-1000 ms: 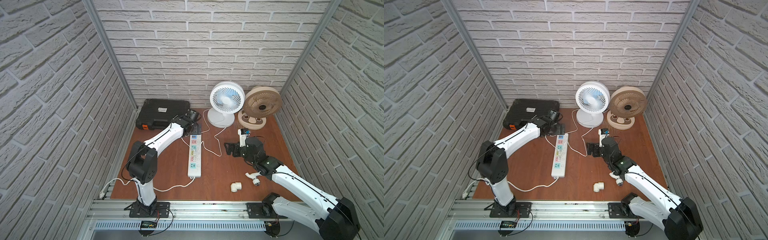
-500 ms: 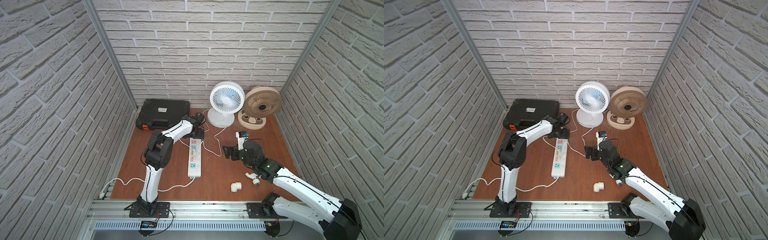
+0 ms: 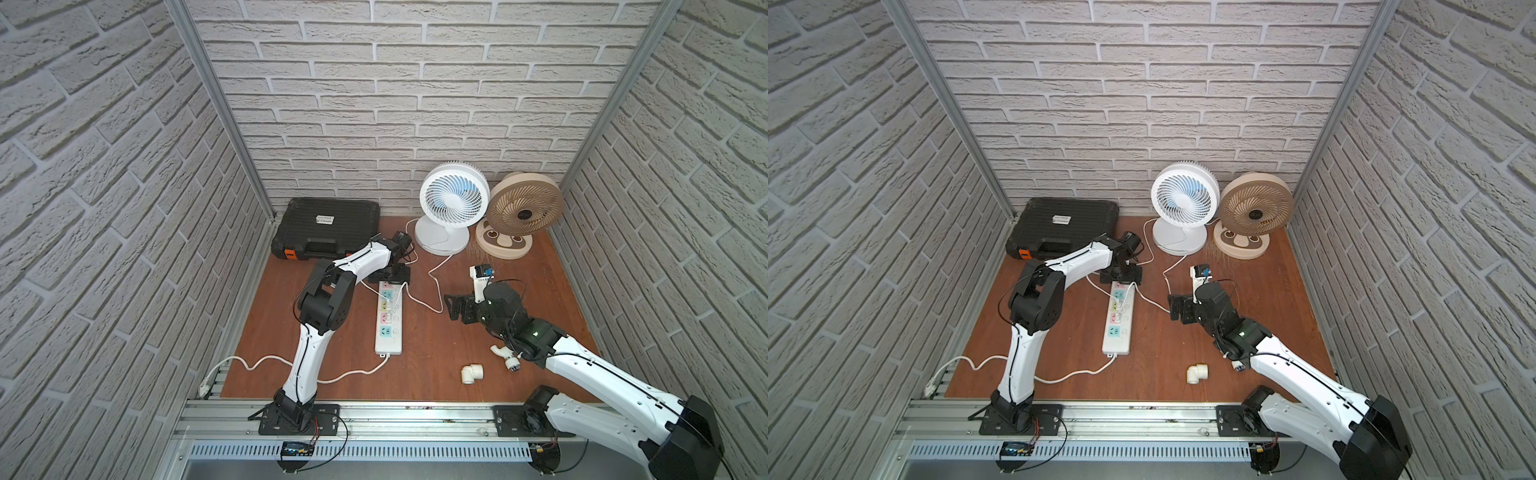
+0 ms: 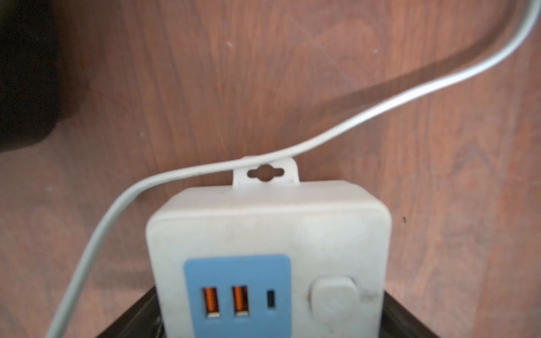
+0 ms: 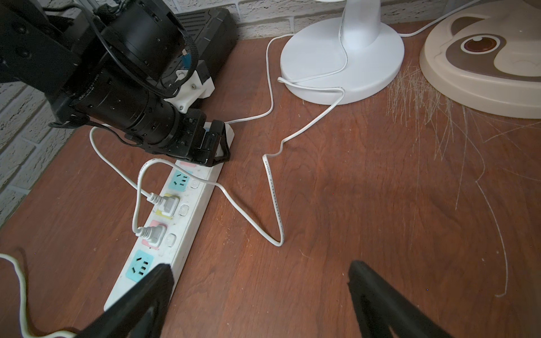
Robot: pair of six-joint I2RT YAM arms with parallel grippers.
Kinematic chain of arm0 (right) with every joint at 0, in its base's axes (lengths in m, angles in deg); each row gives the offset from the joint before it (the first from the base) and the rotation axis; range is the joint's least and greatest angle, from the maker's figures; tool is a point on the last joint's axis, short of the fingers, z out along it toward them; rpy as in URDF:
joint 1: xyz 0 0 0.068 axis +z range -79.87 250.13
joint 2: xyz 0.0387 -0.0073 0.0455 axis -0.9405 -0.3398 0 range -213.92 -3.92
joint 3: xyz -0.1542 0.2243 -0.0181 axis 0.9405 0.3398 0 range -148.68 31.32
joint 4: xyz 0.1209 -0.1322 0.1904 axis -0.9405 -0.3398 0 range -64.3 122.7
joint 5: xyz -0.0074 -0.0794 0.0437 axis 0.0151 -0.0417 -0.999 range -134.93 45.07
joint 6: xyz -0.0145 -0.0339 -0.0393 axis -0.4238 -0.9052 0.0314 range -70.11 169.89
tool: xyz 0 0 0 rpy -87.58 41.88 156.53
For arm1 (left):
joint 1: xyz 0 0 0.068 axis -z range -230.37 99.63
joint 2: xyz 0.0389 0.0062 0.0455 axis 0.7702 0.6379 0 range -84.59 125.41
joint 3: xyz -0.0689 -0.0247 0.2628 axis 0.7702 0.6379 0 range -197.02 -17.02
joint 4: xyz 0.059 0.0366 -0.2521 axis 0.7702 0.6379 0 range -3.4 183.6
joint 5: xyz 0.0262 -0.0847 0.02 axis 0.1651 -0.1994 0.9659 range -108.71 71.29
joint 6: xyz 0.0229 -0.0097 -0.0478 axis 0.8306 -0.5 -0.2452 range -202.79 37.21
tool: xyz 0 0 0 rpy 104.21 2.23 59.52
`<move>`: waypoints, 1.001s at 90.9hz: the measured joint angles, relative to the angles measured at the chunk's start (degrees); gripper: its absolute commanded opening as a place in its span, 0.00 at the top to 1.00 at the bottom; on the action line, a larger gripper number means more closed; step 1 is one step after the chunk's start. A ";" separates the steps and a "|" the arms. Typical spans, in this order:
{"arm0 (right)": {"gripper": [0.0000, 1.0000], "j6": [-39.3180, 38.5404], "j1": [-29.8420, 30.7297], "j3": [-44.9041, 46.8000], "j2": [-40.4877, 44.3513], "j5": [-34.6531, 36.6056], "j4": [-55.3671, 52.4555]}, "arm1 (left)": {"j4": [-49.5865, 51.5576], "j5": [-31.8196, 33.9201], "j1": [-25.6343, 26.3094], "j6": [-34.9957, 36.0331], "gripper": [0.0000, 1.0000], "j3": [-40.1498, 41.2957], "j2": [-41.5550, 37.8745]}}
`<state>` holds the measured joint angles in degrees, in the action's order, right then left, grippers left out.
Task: Unplug the desk fan from the power strip
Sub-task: Remove the plug from the socket.
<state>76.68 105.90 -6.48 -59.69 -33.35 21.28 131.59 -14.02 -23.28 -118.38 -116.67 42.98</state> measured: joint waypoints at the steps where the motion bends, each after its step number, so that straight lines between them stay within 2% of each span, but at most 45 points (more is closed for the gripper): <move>1: 0.03 0.02 0.02 0.00 0.02 0.04 0.00 | 0.02 -0.07 0.02 0.00 0.11 0.00 0.02; 24: 0.03 0.09 0.33 0.02 1.27 0.50 -0.35 | 0.42 0.04 0.26 -0.04 0.47 -0.33 0.20; 48: 0.03 0.72 1.29 0.20 1.77 0.72 -0.68 | 0.50 0.04 0.39 -0.31 0.79 -0.42 0.22; 56: 0.03 1.05 2.01 0.20 1.77 0.83 -0.85 | 0.52 0.07 0.42 -0.61 0.86 -0.44 0.22; 64: 0.03 1.40 2.99 0.20 1.68 0.83 -0.81 | 0.48 0.11 0.42 -1.64 1.00 -0.44 0.22; 91: 0.04 3.04 8.61 -0.52 -2.89 0.74 -0.33 | 0.11 0.31 0.35 -8.17 1.00 -0.31 0.22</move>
<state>79.71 114.51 -7.01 -62.58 -32.61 20.95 131.70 -13.71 -22.93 -126.56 -116.98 43.20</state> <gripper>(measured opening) 0.971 0.850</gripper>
